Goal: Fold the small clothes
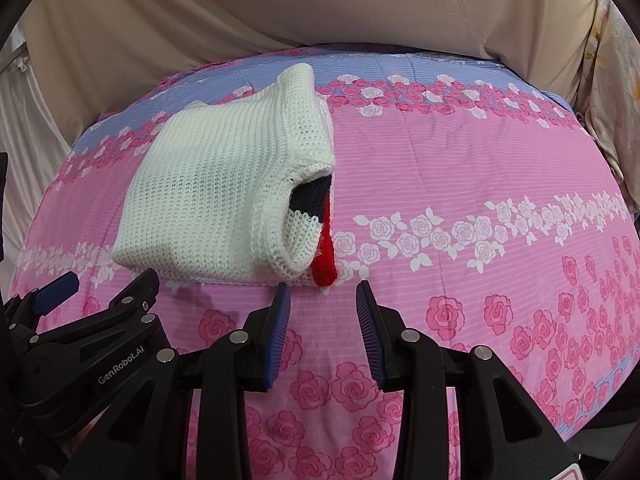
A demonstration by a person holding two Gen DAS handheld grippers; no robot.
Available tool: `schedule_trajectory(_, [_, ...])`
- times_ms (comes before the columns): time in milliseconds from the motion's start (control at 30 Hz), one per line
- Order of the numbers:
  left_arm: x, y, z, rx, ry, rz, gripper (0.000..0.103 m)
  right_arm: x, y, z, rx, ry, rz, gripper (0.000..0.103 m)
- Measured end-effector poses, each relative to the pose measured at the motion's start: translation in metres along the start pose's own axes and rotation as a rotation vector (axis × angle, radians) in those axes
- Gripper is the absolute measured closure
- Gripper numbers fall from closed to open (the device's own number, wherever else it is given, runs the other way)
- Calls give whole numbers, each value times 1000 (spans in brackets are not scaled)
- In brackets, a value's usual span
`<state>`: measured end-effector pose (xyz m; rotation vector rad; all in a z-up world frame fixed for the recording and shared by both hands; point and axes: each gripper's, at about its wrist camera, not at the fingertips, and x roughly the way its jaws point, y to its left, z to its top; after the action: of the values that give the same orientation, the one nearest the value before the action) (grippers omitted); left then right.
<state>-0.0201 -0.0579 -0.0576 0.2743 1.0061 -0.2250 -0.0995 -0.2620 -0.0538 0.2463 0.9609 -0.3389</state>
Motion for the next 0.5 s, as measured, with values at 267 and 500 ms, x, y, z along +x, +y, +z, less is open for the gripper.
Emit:
schedule_trajectory(267, [-3, -2, -2, 5, -18, -11, 12, 0, 3, -1, -5, 0, 2, 68])
schedule_trajectory(500, [-6, -6, -2, 27, -30, -12, 12, -2, 7, -2, -21, -4, 8, 68])
